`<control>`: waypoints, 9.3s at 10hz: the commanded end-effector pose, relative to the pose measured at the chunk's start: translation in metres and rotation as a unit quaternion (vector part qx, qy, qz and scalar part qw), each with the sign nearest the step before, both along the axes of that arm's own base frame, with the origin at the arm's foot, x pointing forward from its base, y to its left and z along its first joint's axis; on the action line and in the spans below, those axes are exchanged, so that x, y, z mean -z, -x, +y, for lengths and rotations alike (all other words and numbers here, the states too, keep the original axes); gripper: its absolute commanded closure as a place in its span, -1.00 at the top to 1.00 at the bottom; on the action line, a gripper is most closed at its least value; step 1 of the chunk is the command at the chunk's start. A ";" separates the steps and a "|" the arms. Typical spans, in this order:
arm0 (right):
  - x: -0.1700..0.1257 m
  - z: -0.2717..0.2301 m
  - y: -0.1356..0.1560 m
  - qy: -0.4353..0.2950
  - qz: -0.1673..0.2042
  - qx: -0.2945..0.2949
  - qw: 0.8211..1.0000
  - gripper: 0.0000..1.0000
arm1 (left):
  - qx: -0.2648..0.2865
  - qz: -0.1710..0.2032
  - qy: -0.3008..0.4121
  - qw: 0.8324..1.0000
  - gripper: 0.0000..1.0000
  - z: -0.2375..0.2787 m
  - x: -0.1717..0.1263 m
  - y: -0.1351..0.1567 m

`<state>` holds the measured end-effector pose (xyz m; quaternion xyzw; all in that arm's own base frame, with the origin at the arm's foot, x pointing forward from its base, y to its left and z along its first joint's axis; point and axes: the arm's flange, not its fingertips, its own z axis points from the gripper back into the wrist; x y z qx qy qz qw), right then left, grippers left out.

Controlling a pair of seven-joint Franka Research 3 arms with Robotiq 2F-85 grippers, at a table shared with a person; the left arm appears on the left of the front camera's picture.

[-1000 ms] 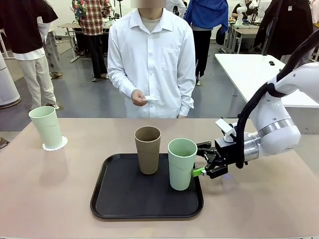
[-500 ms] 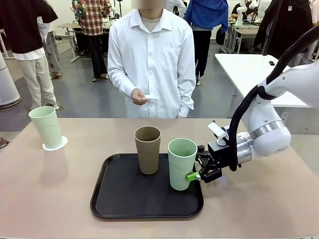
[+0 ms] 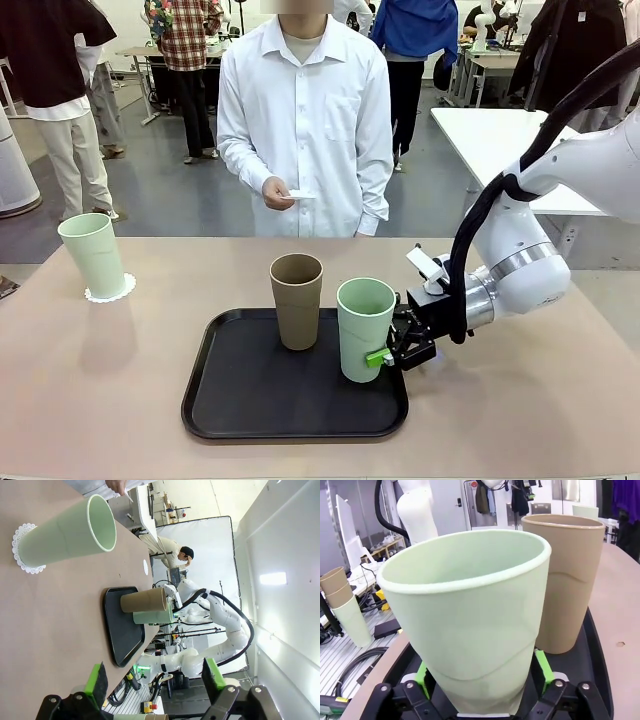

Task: Place coasters on the table and set cups on them.
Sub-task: Take one Reusable plastic cup from the Flat Tray and place it on a coaster set by the human.

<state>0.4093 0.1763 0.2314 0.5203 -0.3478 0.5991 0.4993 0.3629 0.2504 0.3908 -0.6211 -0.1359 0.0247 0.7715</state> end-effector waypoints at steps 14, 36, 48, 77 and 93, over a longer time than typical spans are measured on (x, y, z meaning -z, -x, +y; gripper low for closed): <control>-0.185 -0.038 0.028 -0.020 0.010 0.058 0.998 -1.00 | -0.003 -0.004 0.000 1.000 1.00 -0.001 -0.002 0.002; -0.145 -0.323 -0.117 -0.019 0.018 0.329 0.944 0.64 | -0.003 -0.004 0.000 1.000 1.00 -0.001 -0.002 0.002; -0.048 -0.320 -0.167 0.017 -0.017 0.278 0.960 0.64 | -0.003 -0.004 0.000 1.000 1.00 -0.001 -0.002 0.002; -0.003 -0.329 -0.182 -0.012 0.011 0.255 0.967 0.64 | -0.003 -0.004 0.000 1.000 1.00 -0.001 -0.002 0.002; -0.001 -0.340 -0.182 0.050 0.004 0.249 0.967 1.00 | -0.003 -0.004 0.000 1.000 1.00 -0.001 -0.002 0.002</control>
